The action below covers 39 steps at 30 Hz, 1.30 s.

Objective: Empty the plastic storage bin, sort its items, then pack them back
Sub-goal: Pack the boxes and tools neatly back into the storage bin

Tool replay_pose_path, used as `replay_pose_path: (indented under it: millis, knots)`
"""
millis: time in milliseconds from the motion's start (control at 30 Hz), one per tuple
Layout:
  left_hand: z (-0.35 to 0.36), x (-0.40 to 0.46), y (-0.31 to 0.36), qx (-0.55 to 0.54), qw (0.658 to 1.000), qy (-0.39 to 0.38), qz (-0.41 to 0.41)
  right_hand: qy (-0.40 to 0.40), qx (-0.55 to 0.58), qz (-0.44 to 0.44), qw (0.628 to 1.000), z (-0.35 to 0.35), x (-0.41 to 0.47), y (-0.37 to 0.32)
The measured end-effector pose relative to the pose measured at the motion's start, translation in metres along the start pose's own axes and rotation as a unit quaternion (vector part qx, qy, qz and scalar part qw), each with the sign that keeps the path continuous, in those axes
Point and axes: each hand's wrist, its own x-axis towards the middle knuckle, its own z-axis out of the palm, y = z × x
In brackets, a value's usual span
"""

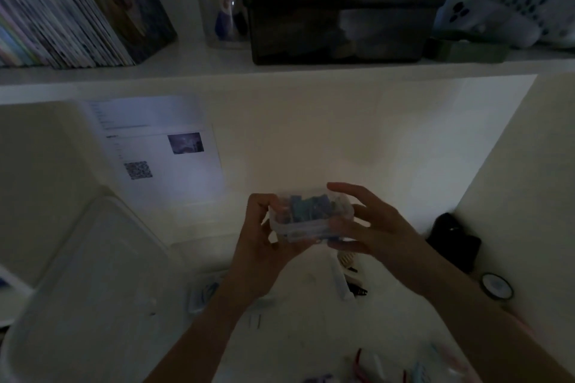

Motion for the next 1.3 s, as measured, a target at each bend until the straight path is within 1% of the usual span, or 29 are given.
replay_pose_path:
  millis: [67,167,233,300,433,500,567,633,700,767,800,867,933,1000,1100,1233,1300]
  knots:
    - [-0.006,0.000,-0.001,-0.007,1.000,-0.023,-0.016,0.010,0.029,-0.002,1.000,0.002,0.003,0.008]
    - [-0.017,-0.002,0.000,-0.003,0.994,-0.077,-0.077,0.015,0.030,-0.001,0.999,0.002,0.006,0.018]
    - [-0.023,-0.004,0.000,-0.001,0.993,-0.071,-0.096,-0.001,0.029,0.001,1.000,0.002,0.007,0.026]
    - [-0.027,-0.005,-0.001,0.017,0.993,-0.056,-0.101,-0.010,-0.007,-0.016,1.000,0.005,0.007,0.033]
    - [-0.034,-0.012,-0.010,0.053,0.996,-0.030,-0.072,0.008,-0.061,-0.073,0.995,0.012,0.009,0.042]
    - [-0.037,-0.016,-0.015,0.024,0.997,-0.024,-0.075,0.027,-0.072,-0.081,0.994,0.017,0.011,0.050]
    - [-0.040,-0.020,-0.021,0.004,0.995,-0.025,-0.092,0.029,-0.085,-0.072,0.993,0.021,0.012,0.058]
    - [-0.045,-0.025,-0.028,0.027,0.993,-0.033,-0.109,0.006,-0.078,-0.046,0.996,0.023,0.013,0.066]
    - [-0.050,-0.032,-0.034,0.046,0.990,-0.032,-0.128,-0.009,-0.012,0.002,1.000,0.027,0.014,0.074]
    - [-0.057,-0.042,-0.042,0.055,0.988,-0.025,-0.145,0.022,0.076,0.083,0.993,0.038,0.017,0.088]
    - [-0.061,-0.049,-0.048,0.054,0.986,-0.026,-0.156,0.048,0.094,0.125,0.987,0.045,0.019,0.100]
    - [-0.067,-0.067,-0.062,0.077,0.978,-0.042,-0.191,0.077,0.076,0.189,0.976,0.059,0.023,0.130]
    - [-0.072,-0.086,-0.079,0.115,0.962,-0.066,-0.238,0.064,0.072,0.228,0.969,0.070,0.023,0.164]
    - [-0.078,-0.105,-0.096,0.181,0.947,-0.075,-0.255,0.060,0.062,0.251,0.964,0.076,0.020,0.188]
    - [-0.089,-0.122,-0.119,0.318,0.914,-0.077,-0.239,0.080,0.033,0.277,0.957,0.089,0.022,0.215]
    - [-0.101,-0.125,-0.149,0.422,0.876,-0.092,-0.213,0.108,-0.017,0.270,0.957,0.120,0.050,0.240]
    - [-0.112,-0.117,-0.164,0.455,0.860,-0.098,-0.208,0.105,-0.028,0.271,0.957,0.133,0.071,0.252]
